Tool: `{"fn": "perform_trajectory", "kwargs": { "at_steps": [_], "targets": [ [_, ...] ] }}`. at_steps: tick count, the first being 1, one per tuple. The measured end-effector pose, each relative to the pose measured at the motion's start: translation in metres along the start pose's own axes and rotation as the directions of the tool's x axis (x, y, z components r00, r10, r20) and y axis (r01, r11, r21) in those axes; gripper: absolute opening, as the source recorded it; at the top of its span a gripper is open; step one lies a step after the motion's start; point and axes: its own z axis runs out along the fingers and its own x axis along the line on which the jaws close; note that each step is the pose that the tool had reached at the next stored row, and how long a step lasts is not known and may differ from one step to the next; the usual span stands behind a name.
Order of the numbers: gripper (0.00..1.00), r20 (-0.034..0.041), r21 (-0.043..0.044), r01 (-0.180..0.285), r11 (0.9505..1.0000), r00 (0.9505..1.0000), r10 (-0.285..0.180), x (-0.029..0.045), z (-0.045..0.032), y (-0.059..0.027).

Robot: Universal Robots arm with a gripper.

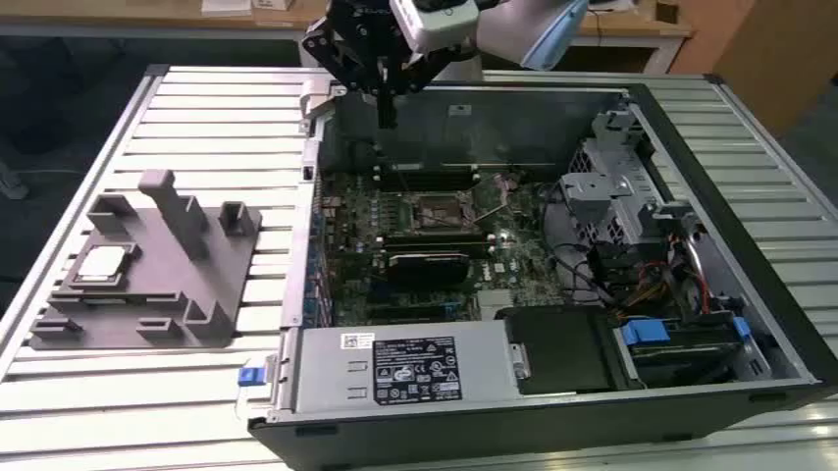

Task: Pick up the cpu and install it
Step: 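Reach for the cpu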

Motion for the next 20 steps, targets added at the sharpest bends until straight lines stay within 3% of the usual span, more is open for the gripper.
{"fn": "perform_trajectory", "kwargs": {
  "at_steps": [20],
  "targets": [
    [0.11, 0.0, 0.0, 0.0, 1.0, 1.0, 0.0, 0.0086, 0.0001, -0.0007]
  ]
}}
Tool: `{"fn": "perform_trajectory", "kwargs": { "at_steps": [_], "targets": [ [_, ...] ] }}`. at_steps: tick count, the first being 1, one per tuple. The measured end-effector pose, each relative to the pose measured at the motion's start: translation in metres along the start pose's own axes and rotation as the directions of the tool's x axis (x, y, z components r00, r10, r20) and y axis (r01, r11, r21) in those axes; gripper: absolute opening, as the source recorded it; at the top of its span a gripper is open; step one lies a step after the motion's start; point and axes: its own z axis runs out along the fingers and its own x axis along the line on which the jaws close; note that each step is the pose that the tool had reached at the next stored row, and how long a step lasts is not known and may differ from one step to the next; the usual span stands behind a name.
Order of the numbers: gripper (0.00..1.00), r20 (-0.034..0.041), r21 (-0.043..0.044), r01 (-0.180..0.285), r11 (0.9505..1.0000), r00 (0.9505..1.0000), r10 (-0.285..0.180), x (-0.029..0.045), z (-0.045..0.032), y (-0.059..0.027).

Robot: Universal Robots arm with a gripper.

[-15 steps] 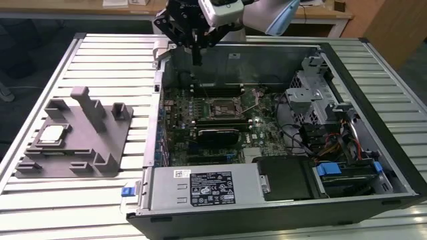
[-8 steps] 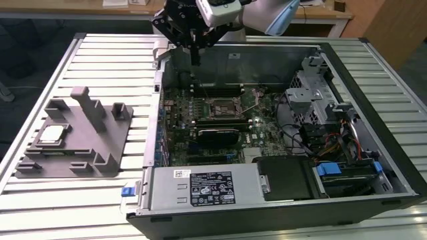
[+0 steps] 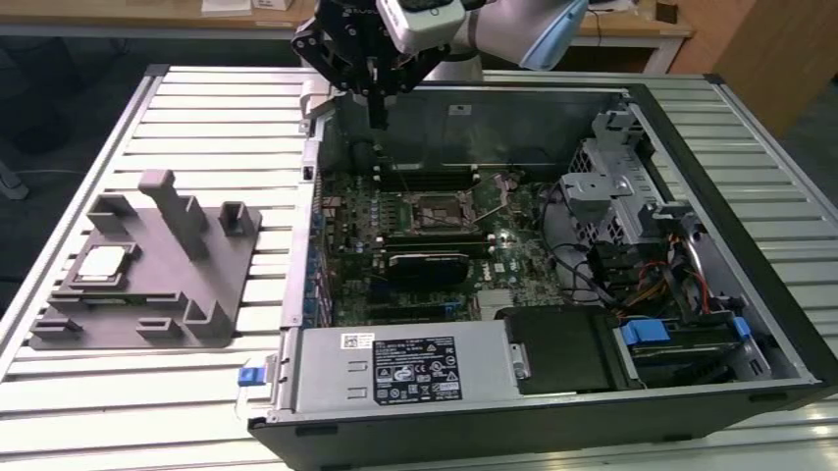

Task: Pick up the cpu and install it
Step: 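Reach for the cpu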

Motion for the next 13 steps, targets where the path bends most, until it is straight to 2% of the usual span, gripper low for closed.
{"fn": "perform_trajectory", "kwargs": {
  "at_steps": [13],
  "targets": [
    [0.11, 0.0, -0.0001, 0.0, 1.0, 1.0, 0.0, 0.0113, -0.0001, -0.0008]
  ]
}}
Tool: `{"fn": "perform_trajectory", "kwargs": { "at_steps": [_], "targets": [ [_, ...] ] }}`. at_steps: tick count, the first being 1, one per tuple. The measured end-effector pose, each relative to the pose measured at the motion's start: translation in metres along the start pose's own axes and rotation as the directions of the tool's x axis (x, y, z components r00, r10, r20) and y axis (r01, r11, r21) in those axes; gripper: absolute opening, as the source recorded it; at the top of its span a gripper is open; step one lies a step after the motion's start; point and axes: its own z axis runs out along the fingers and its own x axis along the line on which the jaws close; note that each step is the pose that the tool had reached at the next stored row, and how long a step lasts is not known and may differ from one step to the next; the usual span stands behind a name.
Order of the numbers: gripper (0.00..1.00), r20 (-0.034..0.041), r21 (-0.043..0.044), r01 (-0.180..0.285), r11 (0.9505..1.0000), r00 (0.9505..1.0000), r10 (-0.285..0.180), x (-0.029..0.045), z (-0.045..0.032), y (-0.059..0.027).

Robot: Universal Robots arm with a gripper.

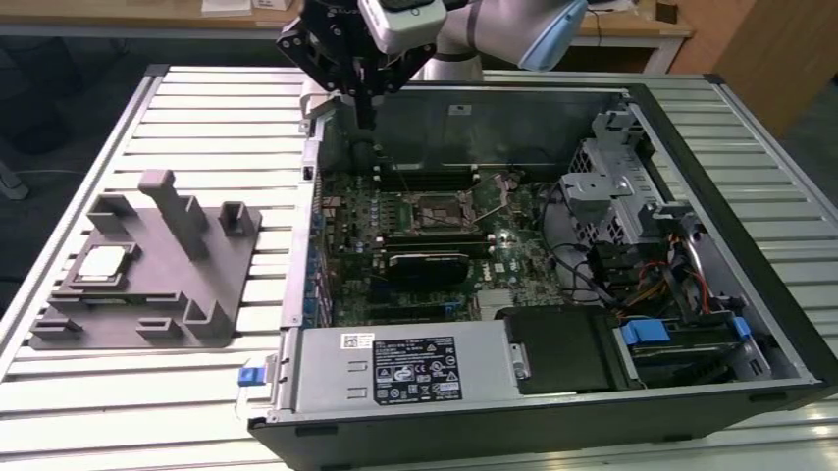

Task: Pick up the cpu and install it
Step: 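Reach for the cpu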

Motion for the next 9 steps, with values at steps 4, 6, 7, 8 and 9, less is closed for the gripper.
{"fn": "perform_trajectory", "kwargs": {
  "at_steps": [4, 6, 7, 8, 9],
  "targets": [
    [0.11, 0.0, 0.0, 0.0, 1.0, 1.0, 0.0, 0.0036, -0.0001, -0.0003],
    [0.11, 0.0, 0.0, 0.0, 1.0, 1.0, 0.0, 0.0055, -0.0001, -0.0004],
    [0.11, 0.0, 0.0, 0.0, 1.0, 1.0, 0.0, 0.0065, -0.0001, -0.0005],
    [0.11, -0.0001, 0.0, 0.0, 1.0, 1.0, 0.0, 0.0075, -0.0002, -0.0006],
    [0.11, 0.0, 0.0, 0.0, 1.0, 1.0, 0.0, 0.0085, -0.0002, -0.0006]
  ]
}}
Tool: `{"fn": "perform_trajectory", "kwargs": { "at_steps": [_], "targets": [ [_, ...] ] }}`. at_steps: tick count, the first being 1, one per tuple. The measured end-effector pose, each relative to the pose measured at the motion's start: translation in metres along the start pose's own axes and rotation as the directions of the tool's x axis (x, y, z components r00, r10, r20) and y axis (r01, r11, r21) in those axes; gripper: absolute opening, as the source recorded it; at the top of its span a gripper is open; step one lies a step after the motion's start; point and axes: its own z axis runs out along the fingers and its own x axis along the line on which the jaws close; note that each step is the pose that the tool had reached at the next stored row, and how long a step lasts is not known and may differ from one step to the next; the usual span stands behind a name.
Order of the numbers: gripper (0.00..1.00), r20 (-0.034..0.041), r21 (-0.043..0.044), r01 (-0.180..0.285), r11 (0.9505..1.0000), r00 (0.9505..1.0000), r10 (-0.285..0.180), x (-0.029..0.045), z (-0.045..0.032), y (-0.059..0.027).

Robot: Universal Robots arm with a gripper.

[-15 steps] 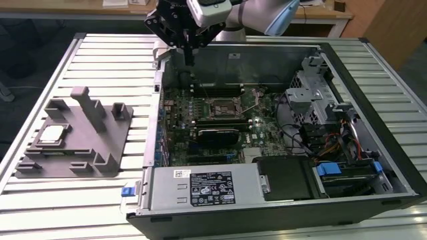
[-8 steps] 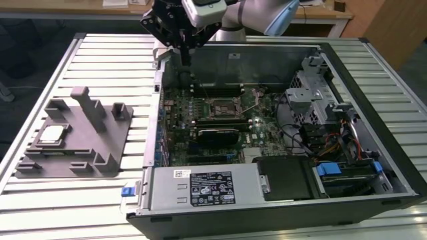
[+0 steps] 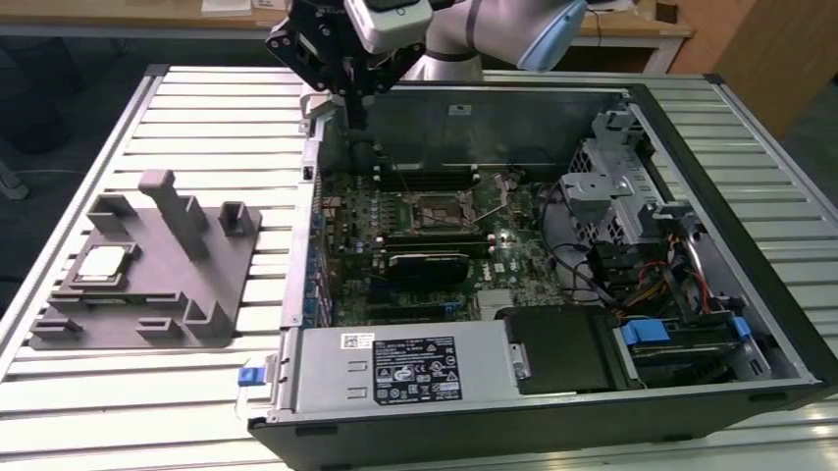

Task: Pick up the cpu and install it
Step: 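Reach for the cpu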

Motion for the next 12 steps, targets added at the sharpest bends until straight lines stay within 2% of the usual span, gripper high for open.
{"fn": "perform_trajectory", "kwargs": {
  "at_steps": [12],
  "targets": [
    [0.11, 0.0, -0.0002, 0.0, 1.0, 1.0, 0.0, 0.0135, -0.0003, -0.001]
  ]
}}
